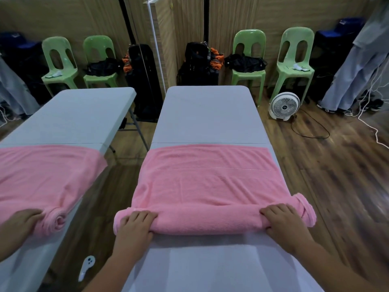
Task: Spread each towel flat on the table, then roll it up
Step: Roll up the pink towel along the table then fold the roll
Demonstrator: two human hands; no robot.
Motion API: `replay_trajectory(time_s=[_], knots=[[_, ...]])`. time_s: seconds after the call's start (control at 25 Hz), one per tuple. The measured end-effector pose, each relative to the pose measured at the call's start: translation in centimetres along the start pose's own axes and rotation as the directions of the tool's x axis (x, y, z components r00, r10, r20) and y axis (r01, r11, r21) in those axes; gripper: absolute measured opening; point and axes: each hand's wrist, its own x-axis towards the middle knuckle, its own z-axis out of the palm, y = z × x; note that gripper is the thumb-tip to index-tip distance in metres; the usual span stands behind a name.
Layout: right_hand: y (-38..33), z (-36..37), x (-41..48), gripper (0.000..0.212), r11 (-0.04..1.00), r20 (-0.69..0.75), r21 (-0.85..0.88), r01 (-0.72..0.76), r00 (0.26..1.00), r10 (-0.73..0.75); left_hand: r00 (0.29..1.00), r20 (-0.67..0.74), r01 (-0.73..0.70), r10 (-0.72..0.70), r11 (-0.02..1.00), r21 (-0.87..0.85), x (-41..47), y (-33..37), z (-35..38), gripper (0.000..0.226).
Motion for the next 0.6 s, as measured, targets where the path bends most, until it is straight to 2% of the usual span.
replay_trajectory(time_s=[0.08,0.2,0.28,0.36,0.44,0.52,0.6], knots=[[-0.1,-1.3,0.8,0.024,1.000,0.000,-0.010,0.013,1.000,-0.013,1.000,-0.024,0.000,0.001,1.000,0.031,0.2,-0.1,-0.8,0.036],[0.3,-4.1,1.7,0.026,0.996,0.198,-0.061,0.070,0.979,-0.056,0.996,0.051,-0.072,0.067,0.992,0.102,0.6,0.2,-2.1,0.038],[0.8,-4.9,3.4,0.027,0.999,0.237,-0.019,0.031,0.971,-0.026,0.989,0.136,-0.080,0.062,0.988,0.135,2.1,0.5,-3.6,0.039],[1.2,-4.9,5.7,0.034,0.997,0.222,0.054,-0.059,0.974,0.045,0.989,0.146,-0.037,0.020,0.993,0.115,4.5,0.6,-4.4,0.035],[1.3,-5.0,7.5,0.034,0.991,0.129,0.091,-0.097,0.988,0.085,0.998,0.058,0.001,-0.009,0.992,0.130,6.5,0.1,-4.4,0.034],[0.5,-4.8,7.6,0.026,0.996,-0.050,0.078,0.041,0.998,-0.037,0.999,-0.051,-0.013,0.018,0.995,0.103,6.9,-0.3,-3.4,0.036],[0.0,-3.7,6.5,0.031,0.980,-0.109,0.027,0.196,0.975,-0.192,0.997,-0.039,-0.069,0.072,0.995,0.069,5.8,-0.2,-2.2,0.041]])
